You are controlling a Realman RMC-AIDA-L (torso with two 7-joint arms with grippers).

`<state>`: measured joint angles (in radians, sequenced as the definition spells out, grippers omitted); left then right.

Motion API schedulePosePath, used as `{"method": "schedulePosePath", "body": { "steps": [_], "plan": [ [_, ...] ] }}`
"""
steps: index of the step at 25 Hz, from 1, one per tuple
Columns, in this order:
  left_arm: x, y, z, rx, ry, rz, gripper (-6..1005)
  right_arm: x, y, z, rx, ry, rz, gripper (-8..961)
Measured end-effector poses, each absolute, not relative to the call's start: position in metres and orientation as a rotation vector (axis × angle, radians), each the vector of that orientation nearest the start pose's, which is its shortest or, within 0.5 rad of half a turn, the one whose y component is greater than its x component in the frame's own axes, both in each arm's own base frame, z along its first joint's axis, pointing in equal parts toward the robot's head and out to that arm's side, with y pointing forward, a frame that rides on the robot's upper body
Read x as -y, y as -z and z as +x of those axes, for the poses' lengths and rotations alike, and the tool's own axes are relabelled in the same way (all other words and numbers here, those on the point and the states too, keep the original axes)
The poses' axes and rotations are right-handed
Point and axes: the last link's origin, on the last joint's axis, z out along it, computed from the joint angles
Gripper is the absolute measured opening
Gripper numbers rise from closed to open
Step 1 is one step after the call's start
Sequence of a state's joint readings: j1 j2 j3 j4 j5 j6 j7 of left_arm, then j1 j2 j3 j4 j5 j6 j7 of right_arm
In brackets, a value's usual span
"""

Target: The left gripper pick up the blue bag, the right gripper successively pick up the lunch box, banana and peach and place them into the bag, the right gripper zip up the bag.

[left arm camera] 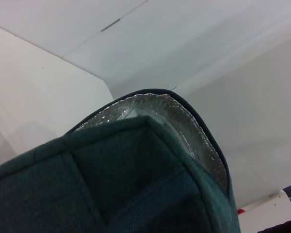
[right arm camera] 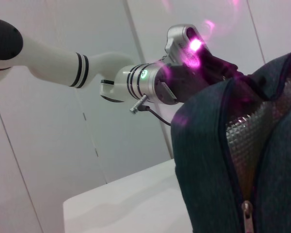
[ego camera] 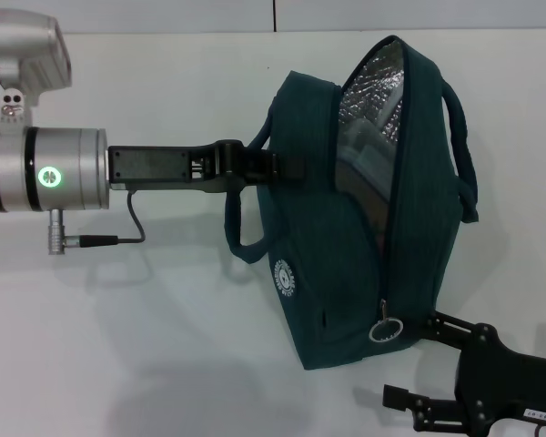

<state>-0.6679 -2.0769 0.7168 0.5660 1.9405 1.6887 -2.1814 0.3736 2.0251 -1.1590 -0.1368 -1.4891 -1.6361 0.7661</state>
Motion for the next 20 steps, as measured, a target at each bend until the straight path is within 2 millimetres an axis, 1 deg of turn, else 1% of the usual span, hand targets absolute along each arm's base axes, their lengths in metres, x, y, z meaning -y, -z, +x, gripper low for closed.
{"method": "schedulePosePath", "body": {
  "steps": [11, 20],
  "plan": [
    [-0.3388, 0.0127, -0.2043, 1.696, 0.978, -2.684, 37, -0.214, 0.0618, 0.2927, -0.461, -1.04, -2.788, 823],
    [-0.3382, 0.0125, -0.2052, 1.693, 0.983, -2.681, 37, -0.2166, 0.0614, 0.2933, -0.488, -1.044, -2.758, 792]
  ]
}}
